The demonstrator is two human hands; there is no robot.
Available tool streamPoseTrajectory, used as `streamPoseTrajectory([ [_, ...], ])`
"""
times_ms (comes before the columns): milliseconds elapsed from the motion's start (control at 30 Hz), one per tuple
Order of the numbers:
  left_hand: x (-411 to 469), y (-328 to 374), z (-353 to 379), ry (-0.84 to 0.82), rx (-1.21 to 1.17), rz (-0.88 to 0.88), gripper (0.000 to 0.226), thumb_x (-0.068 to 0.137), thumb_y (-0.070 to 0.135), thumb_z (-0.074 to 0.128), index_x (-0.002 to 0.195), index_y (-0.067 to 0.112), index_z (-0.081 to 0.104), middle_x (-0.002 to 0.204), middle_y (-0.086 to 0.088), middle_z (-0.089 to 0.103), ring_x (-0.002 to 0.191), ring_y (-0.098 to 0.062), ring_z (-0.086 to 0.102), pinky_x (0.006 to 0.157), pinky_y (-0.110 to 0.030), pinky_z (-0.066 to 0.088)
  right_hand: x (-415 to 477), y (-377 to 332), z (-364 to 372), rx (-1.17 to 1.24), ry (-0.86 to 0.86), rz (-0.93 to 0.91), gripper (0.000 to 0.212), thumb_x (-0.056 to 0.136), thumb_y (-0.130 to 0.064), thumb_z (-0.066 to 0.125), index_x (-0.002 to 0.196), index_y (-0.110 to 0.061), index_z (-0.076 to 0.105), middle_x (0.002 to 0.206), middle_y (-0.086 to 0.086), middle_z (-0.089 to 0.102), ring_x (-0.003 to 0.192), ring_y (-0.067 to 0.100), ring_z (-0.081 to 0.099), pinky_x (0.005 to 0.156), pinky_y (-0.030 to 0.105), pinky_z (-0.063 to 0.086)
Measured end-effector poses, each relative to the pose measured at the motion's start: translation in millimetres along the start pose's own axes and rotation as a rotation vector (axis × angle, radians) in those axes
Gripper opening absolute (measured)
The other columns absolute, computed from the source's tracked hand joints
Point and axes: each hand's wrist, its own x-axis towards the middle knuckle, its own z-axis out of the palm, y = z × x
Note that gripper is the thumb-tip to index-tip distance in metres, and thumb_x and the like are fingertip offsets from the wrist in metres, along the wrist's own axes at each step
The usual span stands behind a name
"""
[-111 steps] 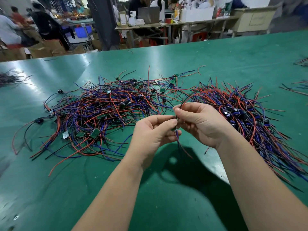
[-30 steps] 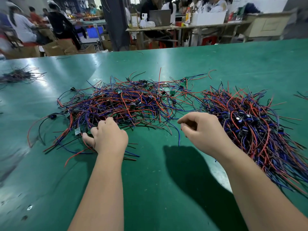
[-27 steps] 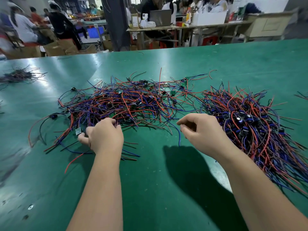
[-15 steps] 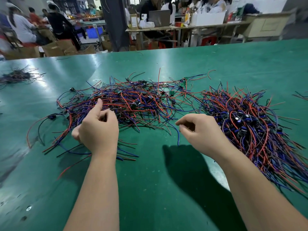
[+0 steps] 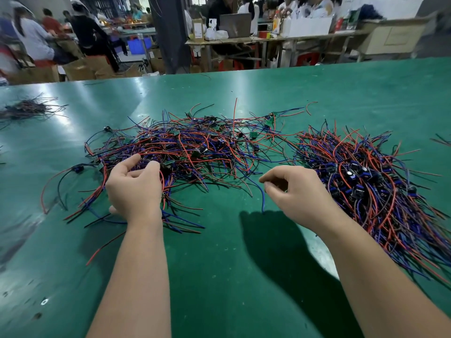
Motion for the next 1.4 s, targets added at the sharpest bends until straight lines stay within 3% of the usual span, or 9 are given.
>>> streamPoseTrajectory([
  [200,-11,12,6,-0.207,-0.261,0.137,0.032,0.076,0.010,0.076,0.105,0.021,0.066,0.061,0.016,0.069,0.059,0.003,0.060,0.063,-0.011,0.047,1,2,2,0.005,0.000,0.014,0.016,0.088,-0.012,0.059,0.095,-0.016,0.073,0.080,-0.006,0.066,0.071,-0.002,0.057,0.061,0.000,0.037],
  [333,-22,23,6,-0.400,-0.606,0.031,0.031,0.079,0.002,0.072,0.104,0.019,0.067,0.069,0.006,0.071,0.065,-0.006,0.066,0.063,-0.017,0.050,1,1,6,0.108,-0.012,0.039,0.018,0.087,-0.011,0.060,0.097,-0.020,0.072,0.070,-0.008,0.062,0.057,-0.003,0.054,0.056,0.006,0.040],
  [467,-30,30,7,-0.657,-0.863,-0.229,0.020,0.071,0.016,0.069,0.089,0.023,0.072,0.073,0.005,0.073,0.069,-0.003,0.069,0.054,-0.014,0.049,0,-5,11,0.408,-0.073,0.015,0.046,0.086,-0.008,0.063,0.110,-0.046,0.057,0.086,0.003,0.067,0.075,0.025,0.068,0.078,0.043,0.057],
  [567,-37,31,8,-0.821,-0.867,-0.291,0.016,0.067,0.018,0.071,0.081,0.025,0.076,0.070,0.003,0.073,0.066,-0.002,0.069,0.053,-0.016,0.051,-1,-8,12,0.544,-0.137,-0.025,0.069,0.085,-0.009,0.068,0.119,-0.063,0.042,0.104,0.001,0.064,0.069,0.021,0.064,0.071,0.033,0.053],
  [800,-57,24,13,-1.276,-0.720,-0.171,0.041,0.053,0.028,0.090,0.091,0.022,0.077,0.073,-0.001,0.073,0.071,-0.011,0.071,0.067,-0.022,0.055,-3,-11,21,0.742,-0.270,-0.066,0.046,0.076,0.004,0.072,0.116,-0.016,0.059,0.116,0.011,0.062,0.087,0.019,0.067,0.091,0.038,0.052],
  [1033,-59,19,11,-1.573,-0.562,0.008,0.026,0.069,0.030,0.081,0.093,0.022,0.075,0.070,0.009,0.072,0.078,-0.006,0.068,0.081,-0.025,0.052,0,-10,26,0.760,-0.235,-0.084,0.056,0.068,-0.002,0.075,0.113,-0.031,0.057,0.122,0.019,0.056,0.081,0.037,0.061,0.087,0.052,0.049],
  [1133,-56,18,9,-1.624,-0.486,0.049,0.028,0.069,0.034,0.081,0.096,0.025,0.075,0.072,0.012,0.072,0.079,-0.004,0.067,0.082,-0.024,0.050,0,-11,28,0.673,-0.231,-0.070,0.040,0.064,-0.007,0.074,0.096,-0.026,0.063,0.103,0.023,0.065,0.084,0.033,0.065,0.083,0.055,0.051],
  [1267,-51,19,9,-1.582,-0.548,0.001,0.033,0.068,0.029,0.081,0.099,0.018,0.075,0.074,0.006,0.073,0.082,-0.010,0.069,0.083,-0.024,0.051,5,-5,30,0.622,-0.135,-0.032,0.038,0.074,0.009,0.072,0.084,-0.026,0.059,0.093,0.006,0.064,0.075,0.010,0.065,0.077,0.027,0.053],
  [1400,-43,21,10,-1.356,-0.560,-0.139,0.032,0.067,0.036,0.078,0.096,0.023,0.076,0.077,0.007,0.072,0.081,-0.012,0.068,0.092,-0.042,0.046,8,0,29,0.700,-0.054,0.034,0.028,0.078,0.005,0.070,0.085,-0.018,0.058,0.094,0.016,0.065,0.083,0.030,0.069,0.080,0.042,0.054],
])
